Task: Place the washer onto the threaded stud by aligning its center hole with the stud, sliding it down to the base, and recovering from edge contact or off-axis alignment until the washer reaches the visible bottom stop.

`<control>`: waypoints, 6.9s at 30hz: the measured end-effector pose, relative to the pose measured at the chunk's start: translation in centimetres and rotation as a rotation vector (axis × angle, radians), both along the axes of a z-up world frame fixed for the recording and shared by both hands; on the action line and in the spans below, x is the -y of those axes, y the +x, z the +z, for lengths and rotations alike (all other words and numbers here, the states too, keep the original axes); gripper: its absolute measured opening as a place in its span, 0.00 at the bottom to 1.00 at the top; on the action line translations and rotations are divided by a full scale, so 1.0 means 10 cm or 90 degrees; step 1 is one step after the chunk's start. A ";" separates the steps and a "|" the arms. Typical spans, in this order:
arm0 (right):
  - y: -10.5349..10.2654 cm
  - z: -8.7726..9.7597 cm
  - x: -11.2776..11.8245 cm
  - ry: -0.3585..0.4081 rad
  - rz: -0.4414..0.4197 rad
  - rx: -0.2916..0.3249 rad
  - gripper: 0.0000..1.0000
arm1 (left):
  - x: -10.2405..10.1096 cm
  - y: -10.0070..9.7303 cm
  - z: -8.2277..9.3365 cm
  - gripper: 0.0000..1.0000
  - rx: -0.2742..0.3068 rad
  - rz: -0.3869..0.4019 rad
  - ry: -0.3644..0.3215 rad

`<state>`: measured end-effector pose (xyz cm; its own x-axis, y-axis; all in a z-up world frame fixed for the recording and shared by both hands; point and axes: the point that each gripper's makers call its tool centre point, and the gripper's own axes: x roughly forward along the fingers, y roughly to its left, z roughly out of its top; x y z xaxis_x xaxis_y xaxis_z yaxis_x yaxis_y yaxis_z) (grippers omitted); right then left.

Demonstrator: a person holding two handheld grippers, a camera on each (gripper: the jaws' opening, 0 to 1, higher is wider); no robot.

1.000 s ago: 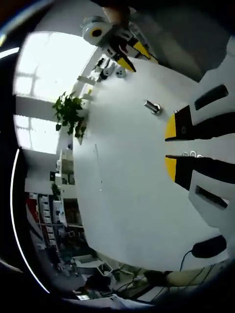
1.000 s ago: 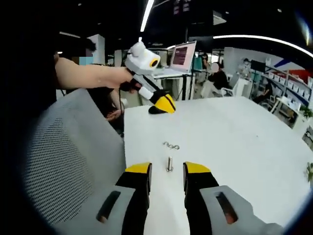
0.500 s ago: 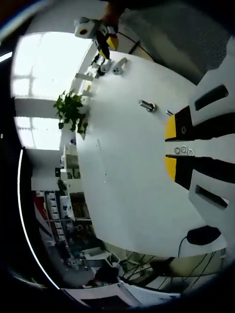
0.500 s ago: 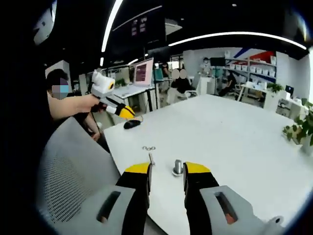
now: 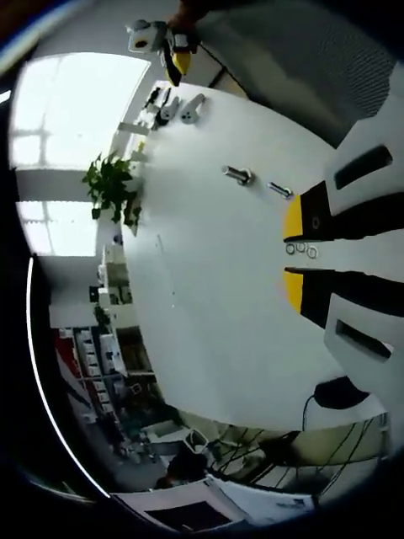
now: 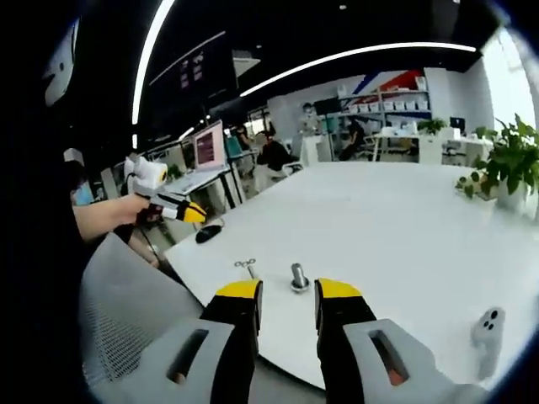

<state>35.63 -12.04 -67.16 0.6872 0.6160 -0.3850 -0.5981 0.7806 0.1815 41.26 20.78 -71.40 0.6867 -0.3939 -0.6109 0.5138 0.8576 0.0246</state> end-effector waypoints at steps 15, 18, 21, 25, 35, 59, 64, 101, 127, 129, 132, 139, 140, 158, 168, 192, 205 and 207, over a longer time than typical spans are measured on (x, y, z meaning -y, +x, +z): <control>-0.03 -0.20 -0.09 -0.018 0.014 -0.011 0.26 | 0.16 0.07 -0.44 0.10 -0.079 -0.142 0.163; -0.03 -0.24 -0.09 -0.034 0.017 -0.018 0.25 | 0.19 0.10 -0.61 0.10 -0.117 -0.171 0.182; -0.04 -0.26 -0.11 -0.038 0.026 -0.024 0.25 | 0.25 0.15 -0.76 0.10 -0.141 -0.184 0.179; -0.04 -0.29 -0.10 -0.039 0.026 -0.034 0.25 | 0.26 0.18 -0.96 0.10 -0.166 -0.226 0.232; -0.03 -0.41 -0.01 -0.055 -0.003 -0.074 0.25 | 0.22 0.26 -1.29 0.10 -0.209 -0.262 0.266; -0.04 -0.45 -0.02 -0.054 -0.004 -0.092 0.24 | 0.29 0.26 -1.51 0.01 -0.219 -0.336 0.334; -0.04 -0.44 -0.02 -0.054 -0.003 -0.090 0.24 | 0.29 0.26 -1.51 0.00 -0.215 -0.345 0.350; -0.04 -0.41 -0.04 -0.054 0.009 -0.075 0.24 | 0.92 0.08 -0.81 0.00 -0.253 -0.250 0.147; -0.03 -0.41 -0.04 -0.056 0.009 -0.071 0.24 | 1.26 0.07 -0.78 0.00 -0.383 -0.124 0.051; -0.03 -0.41 -0.04 -0.056 0.009 -0.071 0.24 | 1.24 0.08 -0.80 0.00 -0.386 -0.120 0.058; -0.03 -0.41 -0.04 -0.055 0.009 -0.071 0.24 | 1.24 0.07 -0.82 0.00 -0.394 -0.123 0.064; -0.04 -0.41 -0.04 -0.053 0.009 -0.072 0.24 | 1.24 0.06 -0.86 0.00 -0.402 -0.129 0.075; -0.04 -0.41 -0.04 -0.053 0.009 -0.073 0.24 | 1.24 0.06 -0.86 0.00 -0.402 -0.129 0.074; -0.04 -0.41 -0.04 -0.053 0.008 -0.074 0.23 | 1.24 0.08 -0.91 0.00 -0.415 -0.127 0.084; -0.04 -0.41 -0.04 -0.053 0.009 -0.075 0.23 | 1.24 0.09 -0.91 0.00 -0.420 -0.123 0.084; -0.04 -0.42 -0.04 -0.052 0.011 -0.076 0.23 | 1.24 0.10 -0.92 0.00 -0.417 -0.129 0.078; -0.04 -0.42 -0.04 -0.054 0.013 -0.077 0.23 | 1.25 0.08 -0.92 0.01 -0.421 -0.132 0.071; -0.04 -0.42 -0.04 -0.055 0.012 -0.077 0.23 | 1.25 0.08 -0.92 0.01 -0.424 -0.133 0.068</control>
